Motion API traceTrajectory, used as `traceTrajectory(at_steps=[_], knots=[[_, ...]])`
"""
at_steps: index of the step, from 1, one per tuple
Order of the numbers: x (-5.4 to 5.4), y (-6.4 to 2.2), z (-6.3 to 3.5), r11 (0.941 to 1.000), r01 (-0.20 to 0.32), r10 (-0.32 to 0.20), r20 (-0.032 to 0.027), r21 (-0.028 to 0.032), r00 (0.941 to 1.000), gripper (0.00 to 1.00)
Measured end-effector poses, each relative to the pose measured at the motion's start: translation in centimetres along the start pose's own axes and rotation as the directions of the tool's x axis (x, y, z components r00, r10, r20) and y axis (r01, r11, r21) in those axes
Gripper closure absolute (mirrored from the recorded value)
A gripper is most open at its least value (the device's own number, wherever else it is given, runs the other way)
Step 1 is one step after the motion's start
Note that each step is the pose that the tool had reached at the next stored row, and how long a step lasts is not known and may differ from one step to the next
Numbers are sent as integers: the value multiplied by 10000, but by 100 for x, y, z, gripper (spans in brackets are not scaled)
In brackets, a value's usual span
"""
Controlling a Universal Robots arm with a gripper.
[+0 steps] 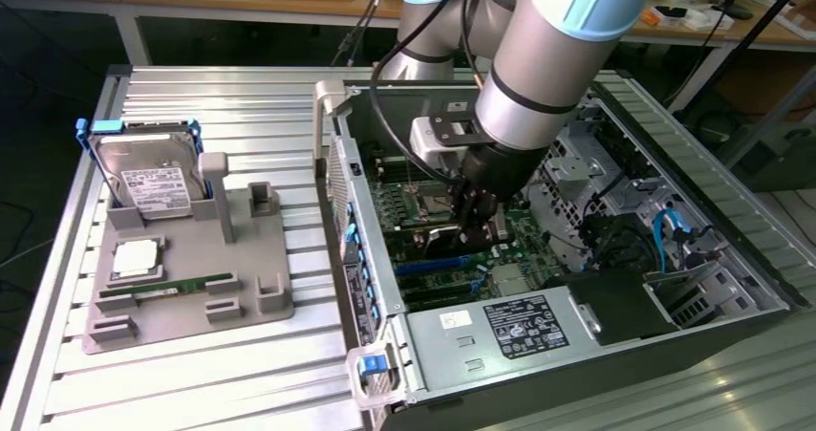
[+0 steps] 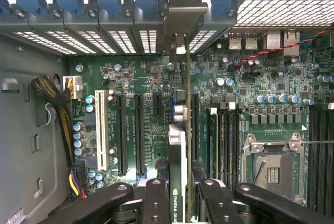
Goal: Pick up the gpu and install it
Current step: 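Insert the gpu into the slot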
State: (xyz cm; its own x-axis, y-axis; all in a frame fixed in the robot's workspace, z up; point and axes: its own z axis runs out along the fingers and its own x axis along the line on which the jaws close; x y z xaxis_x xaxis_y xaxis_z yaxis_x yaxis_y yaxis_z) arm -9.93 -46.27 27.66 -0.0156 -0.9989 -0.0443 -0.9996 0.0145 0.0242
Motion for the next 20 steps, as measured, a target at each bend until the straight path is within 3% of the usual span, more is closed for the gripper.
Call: traceTrajectory(at_steps=[4,13,20], knots=[[0,-5,0,9999,-6,6,-1,-117,10000,73],[0,-6,0,9999,-6,6,-2,-133,10000,73],[0,-13,0,9997,-10,10,-3,-227,10000,73]])
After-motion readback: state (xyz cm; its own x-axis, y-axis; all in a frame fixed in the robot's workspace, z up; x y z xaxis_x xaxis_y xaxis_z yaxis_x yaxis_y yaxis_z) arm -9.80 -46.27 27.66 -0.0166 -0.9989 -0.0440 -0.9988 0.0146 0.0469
